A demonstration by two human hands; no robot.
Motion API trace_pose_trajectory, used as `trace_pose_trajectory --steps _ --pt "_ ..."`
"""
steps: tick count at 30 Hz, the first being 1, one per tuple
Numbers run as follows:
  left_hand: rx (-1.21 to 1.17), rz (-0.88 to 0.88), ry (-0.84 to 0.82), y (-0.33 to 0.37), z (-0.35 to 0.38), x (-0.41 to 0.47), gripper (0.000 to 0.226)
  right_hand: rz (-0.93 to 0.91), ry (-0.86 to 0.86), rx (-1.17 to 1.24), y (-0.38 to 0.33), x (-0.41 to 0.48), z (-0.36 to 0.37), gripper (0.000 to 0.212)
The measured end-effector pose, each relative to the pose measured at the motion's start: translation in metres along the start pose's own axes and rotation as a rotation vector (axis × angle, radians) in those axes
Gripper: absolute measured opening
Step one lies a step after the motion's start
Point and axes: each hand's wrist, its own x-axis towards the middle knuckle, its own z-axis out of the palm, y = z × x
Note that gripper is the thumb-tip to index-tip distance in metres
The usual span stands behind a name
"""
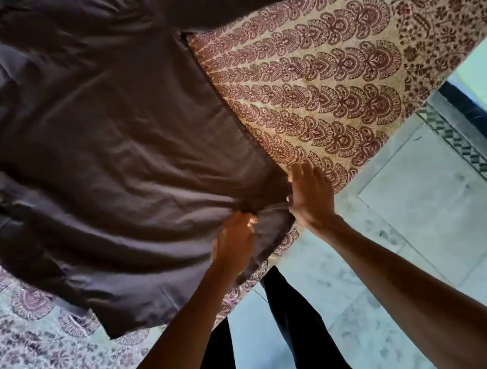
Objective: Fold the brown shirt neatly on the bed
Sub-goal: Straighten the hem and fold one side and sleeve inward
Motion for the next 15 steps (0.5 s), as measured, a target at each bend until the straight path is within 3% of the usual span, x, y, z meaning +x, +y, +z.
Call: trace_pose_trajectory --steps 3,7,10,13,15 --pt "0.234 -0.153 0.145 -0.033 -0.013 -0.031 0.037 -0.259 -0.087 0.119 -0.029 -0.015 0.008 0.029" --pt "0.275 -0.100 0.039 -0.068 -0.013 -0.084 0.045 -0.480 -0.241 -0.081 -0.055 -0.058 0.038 0.039" --pt "0.307 0.087 -0.014 -0.083 -0.005 -0.122 0.031 -0.367 -0.280 -0.275 -0.064 -0.090 0.053 0.054" --pt "0.184 0.012 -0.195 -0.101 -0.013 -0.142 0.035 -0.243 -0.300 -0.366 -0.086 -0.111 0.054 0.028" --pt "0.140 -0.050 -0.066 -0.117 -0.024 -0.146 0.036 -0.218 -0.292 -0.293 -0.107 -0.119 0.056 0.019"
